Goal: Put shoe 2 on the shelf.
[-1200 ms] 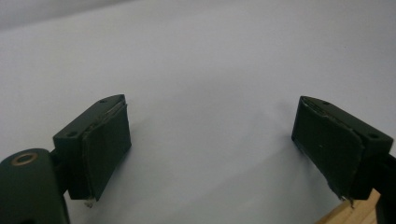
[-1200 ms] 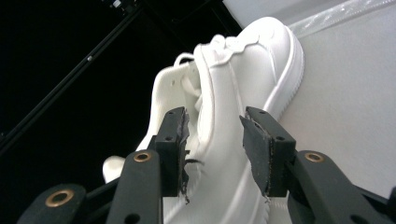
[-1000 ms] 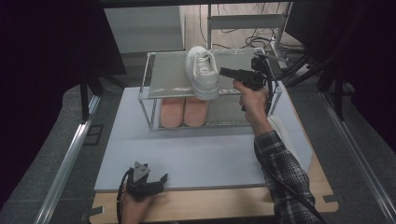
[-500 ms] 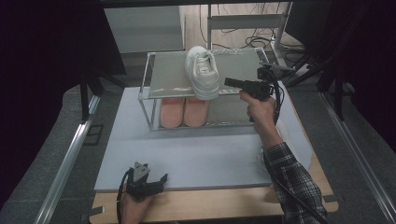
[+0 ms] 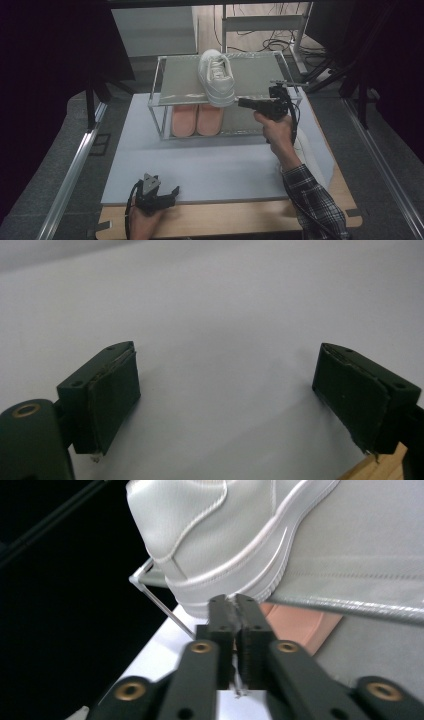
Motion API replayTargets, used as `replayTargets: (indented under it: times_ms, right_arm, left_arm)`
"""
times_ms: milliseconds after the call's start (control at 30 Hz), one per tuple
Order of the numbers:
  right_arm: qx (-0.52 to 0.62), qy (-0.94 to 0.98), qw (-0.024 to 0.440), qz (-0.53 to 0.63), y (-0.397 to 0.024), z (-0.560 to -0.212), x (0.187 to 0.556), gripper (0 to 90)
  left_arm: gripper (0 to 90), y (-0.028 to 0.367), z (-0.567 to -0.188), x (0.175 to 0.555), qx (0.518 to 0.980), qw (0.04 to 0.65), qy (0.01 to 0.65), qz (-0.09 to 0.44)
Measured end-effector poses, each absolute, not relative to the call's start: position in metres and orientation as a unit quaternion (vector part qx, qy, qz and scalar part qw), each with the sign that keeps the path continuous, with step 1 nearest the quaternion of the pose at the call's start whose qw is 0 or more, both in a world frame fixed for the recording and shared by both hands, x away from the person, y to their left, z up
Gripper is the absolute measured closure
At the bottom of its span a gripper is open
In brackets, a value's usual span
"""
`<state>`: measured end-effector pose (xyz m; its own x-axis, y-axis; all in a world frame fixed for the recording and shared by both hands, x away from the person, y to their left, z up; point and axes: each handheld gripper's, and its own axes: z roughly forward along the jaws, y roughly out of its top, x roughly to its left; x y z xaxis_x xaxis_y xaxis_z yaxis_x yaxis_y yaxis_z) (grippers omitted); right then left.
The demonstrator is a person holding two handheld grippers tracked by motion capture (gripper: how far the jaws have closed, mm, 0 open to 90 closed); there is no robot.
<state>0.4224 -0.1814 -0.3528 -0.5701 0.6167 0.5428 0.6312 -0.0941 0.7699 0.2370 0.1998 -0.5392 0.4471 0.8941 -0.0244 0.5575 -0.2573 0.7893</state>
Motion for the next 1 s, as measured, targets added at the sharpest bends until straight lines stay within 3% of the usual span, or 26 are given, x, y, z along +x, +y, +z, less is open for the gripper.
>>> replayTargets:
  times_ms: [1000]
  right_arm:
    - [-0.467,-0.675,0.022,-0.571,-0.147,-0.374,0.441,89.7]
  left_arm:
    - [11.5,0.200,-0.539,0.237,0.762,0.379,0.477,0.222]
